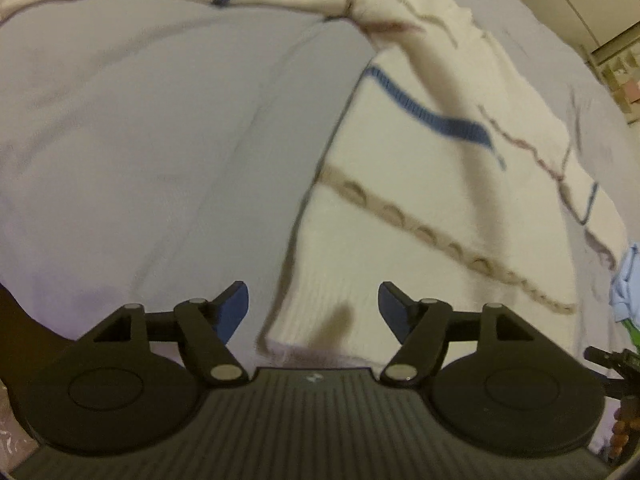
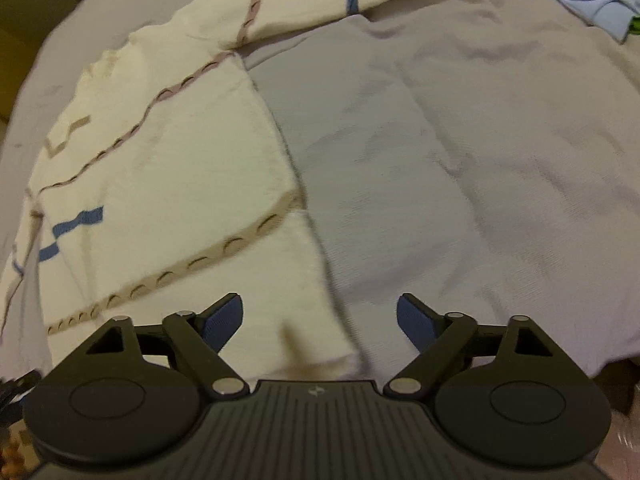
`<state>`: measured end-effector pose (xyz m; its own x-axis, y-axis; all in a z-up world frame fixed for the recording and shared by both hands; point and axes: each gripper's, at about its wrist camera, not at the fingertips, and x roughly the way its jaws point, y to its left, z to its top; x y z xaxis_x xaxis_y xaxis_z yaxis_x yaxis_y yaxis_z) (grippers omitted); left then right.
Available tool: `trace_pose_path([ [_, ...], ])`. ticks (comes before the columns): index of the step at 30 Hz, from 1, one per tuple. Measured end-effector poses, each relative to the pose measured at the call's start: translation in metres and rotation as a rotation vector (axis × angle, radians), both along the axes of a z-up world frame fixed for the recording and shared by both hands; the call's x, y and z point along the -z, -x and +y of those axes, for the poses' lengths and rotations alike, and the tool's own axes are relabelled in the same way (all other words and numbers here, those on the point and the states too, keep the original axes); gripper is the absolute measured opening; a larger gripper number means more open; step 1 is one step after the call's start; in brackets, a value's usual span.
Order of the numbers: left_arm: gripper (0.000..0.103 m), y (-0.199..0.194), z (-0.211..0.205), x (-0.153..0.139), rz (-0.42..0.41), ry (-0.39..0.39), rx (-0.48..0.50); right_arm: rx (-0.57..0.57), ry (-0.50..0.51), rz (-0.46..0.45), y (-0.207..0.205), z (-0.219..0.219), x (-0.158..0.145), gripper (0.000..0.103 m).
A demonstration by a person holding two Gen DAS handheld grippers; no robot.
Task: Fold clothes
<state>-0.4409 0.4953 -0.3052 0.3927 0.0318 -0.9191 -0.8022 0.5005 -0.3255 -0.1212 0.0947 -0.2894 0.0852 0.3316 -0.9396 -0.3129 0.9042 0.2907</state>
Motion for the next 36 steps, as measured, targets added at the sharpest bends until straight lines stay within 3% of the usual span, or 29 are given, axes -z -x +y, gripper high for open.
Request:
trace_pose_path([
  [3,0.067,-0.002,-0.013,0.016,0.05,-0.032,0.014,-0.017,-0.051,-0.001,-0.003,-0.013,0.019,0.083],
  [6,0.064,0.002,-0.018,0.02,0.041,-0.052,-0.035,-0.016,-0.156,0.05,-0.004,-0.017,0.04,0.08],
  [7,0.057,0.003,-0.018,0.02,0.031,-0.048,-0.058,-0.022,-0.183,0.067,-0.002,-0.016,0.045,0.077],
  [8,0.026,0.004,-0.018,0.018,0.011,-0.037,-0.066,-0.032,-0.203,0.082,0.001,-0.013,0.049,0.076],
  [9,0.007,0.002,-0.019,0.012,0.0,-0.04,-0.059,-0.051,-0.208,0.093,0.004,-0.009,0.052,0.07],
  [10,0.007,0.0,-0.021,0.007,-0.01,-0.042,-0.052,-0.078,-0.202,0.102,0.007,-0.004,0.054,0.045],
  [11,0.006,0.001,-0.027,-0.006,-0.04,-0.072,-0.032,-0.105,-0.197,0.111,0.01,0.001,0.055,0.012],
  [12,0.006,0.001,-0.032,-0.02,-0.07,-0.101,-0.011,-0.122,-0.203,0.111,0.011,0.004,0.053,0.011],
  [15,0.006,0.026,-0.059,-0.083,-0.232,-0.207,0.028,-0.149,-0.296,0.078,0.006,-0.003,0.028,0.009],
  [17,0.006,0.045,-0.076,-0.101,-0.241,-0.256,0.035,-0.147,-0.315,0.06,0.0,-0.017,0.018,0.009],
  [18,0.006,0.053,-0.081,-0.098,-0.219,-0.259,0.031,-0.145,-0.325,0.051,-0.002,-0.024,0.013,0.009],
  [21,0.007,0.06,-0.08,-0.042,-0.092,-0.143,-0.033,-0.137,-0.326,0.044,-0.007,-0.043,0.008,0.008],
  [23,0.007,0.046,-0.078,-0.003,0.027,-0.11,-0.036,-0.128,-0.233,0.102,-0.001,-0.045,0.035,0.008],
  [25,0.008,0.032,-0.08,0.01,0.083,-0.11,-0.025,-0.158,-0.142,0.083,0.009,-0.036,0.039,0.008],
  [27,0.014,0.032,-0.084,0.001,0.093,-0.133,-0.037,-0.193,-0.06,0.039,0.018,-0.026,0.035,0.01],
  [29,0.021,0.04,-0.087,-0.011,0.104,-0.15,-0.072,-0.228,0.023,-0.005,0.027,-0.015,0.032,0.027],
  [31,0.02,0.053,-0.09,-0.025,0.103,-0.164,-0.117,-0.261,0.079,-0.053,0.035,-0.006,0.028,0.039],
  [34,0.022,0.037,-0.095,-0.04,0.06,-0.212,-0.069,-0.3,0.06,-0.143,0.042,0.006,0.02,0.039],
  [36,0.029,0.019,-0.098,-0.04,0.045,-0.239,-0.005,-0.325,0.048,-0.203,0.046,0.014,0.014,0.039],
])
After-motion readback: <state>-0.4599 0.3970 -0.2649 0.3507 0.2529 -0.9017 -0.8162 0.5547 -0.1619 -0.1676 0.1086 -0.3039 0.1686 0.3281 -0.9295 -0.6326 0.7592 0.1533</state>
